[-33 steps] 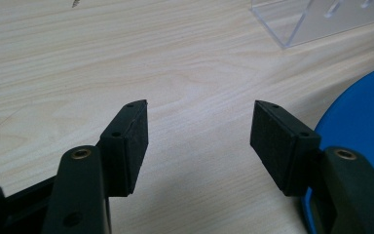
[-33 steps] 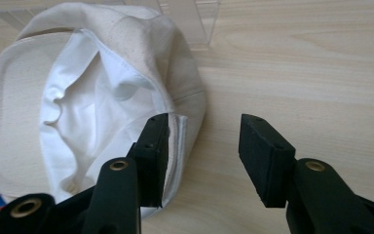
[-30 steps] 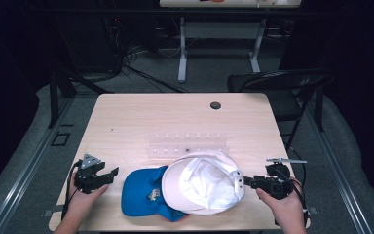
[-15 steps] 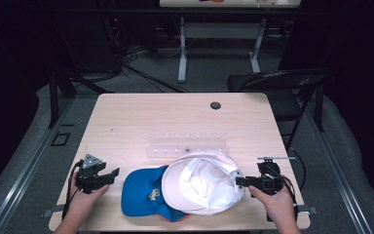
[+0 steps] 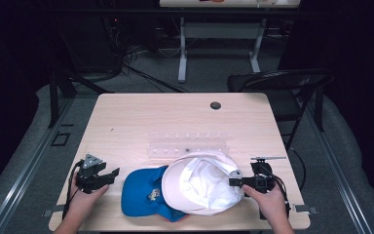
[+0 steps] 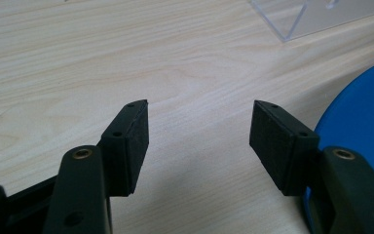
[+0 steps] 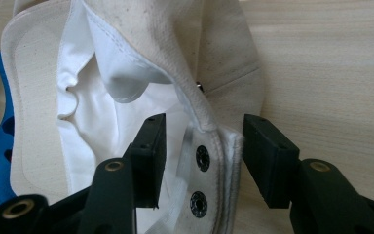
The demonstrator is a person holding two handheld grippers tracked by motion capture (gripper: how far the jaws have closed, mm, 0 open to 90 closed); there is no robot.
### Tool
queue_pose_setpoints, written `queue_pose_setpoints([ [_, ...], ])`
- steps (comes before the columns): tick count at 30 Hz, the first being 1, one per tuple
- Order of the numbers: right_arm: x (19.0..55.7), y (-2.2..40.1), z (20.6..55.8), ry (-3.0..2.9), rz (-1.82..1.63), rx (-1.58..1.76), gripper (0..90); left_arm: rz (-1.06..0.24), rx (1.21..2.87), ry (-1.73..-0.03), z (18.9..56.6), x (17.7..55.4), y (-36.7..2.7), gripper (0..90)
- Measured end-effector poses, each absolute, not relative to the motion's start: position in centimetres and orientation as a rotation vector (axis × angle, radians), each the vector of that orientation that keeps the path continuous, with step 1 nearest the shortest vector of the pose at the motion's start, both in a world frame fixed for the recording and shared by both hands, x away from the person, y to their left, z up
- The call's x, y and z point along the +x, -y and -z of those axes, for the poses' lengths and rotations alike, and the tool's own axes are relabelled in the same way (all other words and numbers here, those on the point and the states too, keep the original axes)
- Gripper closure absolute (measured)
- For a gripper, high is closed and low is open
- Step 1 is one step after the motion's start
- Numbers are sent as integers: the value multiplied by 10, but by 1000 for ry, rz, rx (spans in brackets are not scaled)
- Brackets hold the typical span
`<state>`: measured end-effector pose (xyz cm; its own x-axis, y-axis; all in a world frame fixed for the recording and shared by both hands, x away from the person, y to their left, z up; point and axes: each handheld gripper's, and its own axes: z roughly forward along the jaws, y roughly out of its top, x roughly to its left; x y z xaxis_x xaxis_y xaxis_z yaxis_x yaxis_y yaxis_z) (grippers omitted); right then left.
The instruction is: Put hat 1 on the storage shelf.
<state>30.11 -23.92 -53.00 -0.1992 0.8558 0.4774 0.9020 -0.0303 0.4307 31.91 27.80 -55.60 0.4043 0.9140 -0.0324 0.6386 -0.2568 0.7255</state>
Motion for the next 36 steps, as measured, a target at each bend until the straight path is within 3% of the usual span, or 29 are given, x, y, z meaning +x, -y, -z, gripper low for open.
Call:
queue_pose_setpoints([
  [6,300,237,523,2141,1072,-1912,539,-527,1995,-1318,556,319,-278,400],
  [13,299,237,514,2171,1062,-1900,700,-529,1998,-1321,556,319,-278,403],
  [19,300,238,513,2150,1026,-1893,780,-528,2001,-1323,556,320,-279,405],
  [36,305,234,500,2128,939,-1908,810,-521,1995,-1328,557,321,-279,408],
])
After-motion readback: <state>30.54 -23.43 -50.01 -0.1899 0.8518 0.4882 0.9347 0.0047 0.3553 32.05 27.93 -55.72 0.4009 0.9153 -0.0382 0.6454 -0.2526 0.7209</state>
